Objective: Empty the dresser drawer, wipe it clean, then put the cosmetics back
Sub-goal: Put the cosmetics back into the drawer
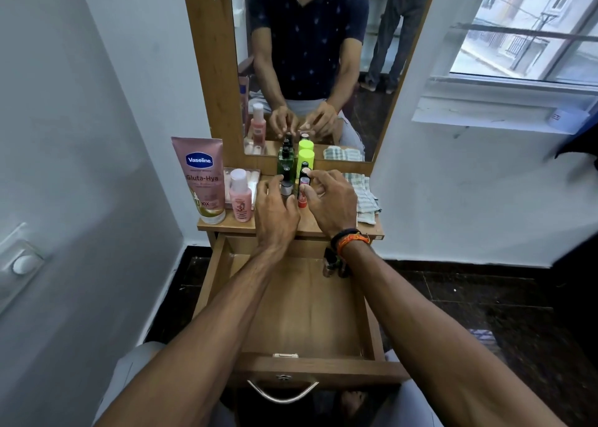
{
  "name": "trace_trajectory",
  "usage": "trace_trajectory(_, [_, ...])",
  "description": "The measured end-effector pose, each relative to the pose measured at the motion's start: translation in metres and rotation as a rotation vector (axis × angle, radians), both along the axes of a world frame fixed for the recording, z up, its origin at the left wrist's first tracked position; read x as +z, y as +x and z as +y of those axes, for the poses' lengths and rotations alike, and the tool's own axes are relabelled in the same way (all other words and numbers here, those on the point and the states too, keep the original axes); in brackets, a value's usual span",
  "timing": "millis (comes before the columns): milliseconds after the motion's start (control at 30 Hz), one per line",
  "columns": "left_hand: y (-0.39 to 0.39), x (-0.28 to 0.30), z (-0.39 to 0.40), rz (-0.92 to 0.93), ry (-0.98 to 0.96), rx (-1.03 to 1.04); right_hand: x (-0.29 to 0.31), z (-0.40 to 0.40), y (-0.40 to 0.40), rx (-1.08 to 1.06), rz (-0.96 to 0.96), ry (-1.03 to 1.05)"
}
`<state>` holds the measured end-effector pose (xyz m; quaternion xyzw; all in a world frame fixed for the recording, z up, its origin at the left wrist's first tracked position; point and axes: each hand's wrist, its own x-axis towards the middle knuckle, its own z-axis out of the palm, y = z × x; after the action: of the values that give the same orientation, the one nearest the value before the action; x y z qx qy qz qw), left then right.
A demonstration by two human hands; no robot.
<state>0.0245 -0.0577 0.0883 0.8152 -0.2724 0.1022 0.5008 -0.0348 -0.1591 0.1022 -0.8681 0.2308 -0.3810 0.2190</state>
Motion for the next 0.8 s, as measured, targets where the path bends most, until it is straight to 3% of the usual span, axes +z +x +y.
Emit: trace_trajectory(800, [0.002, -0.001, -0.003, -0.061, 0.06, -0.006, 0.003, -0.004, -0.004, -0.009, -0.039, 0.026])
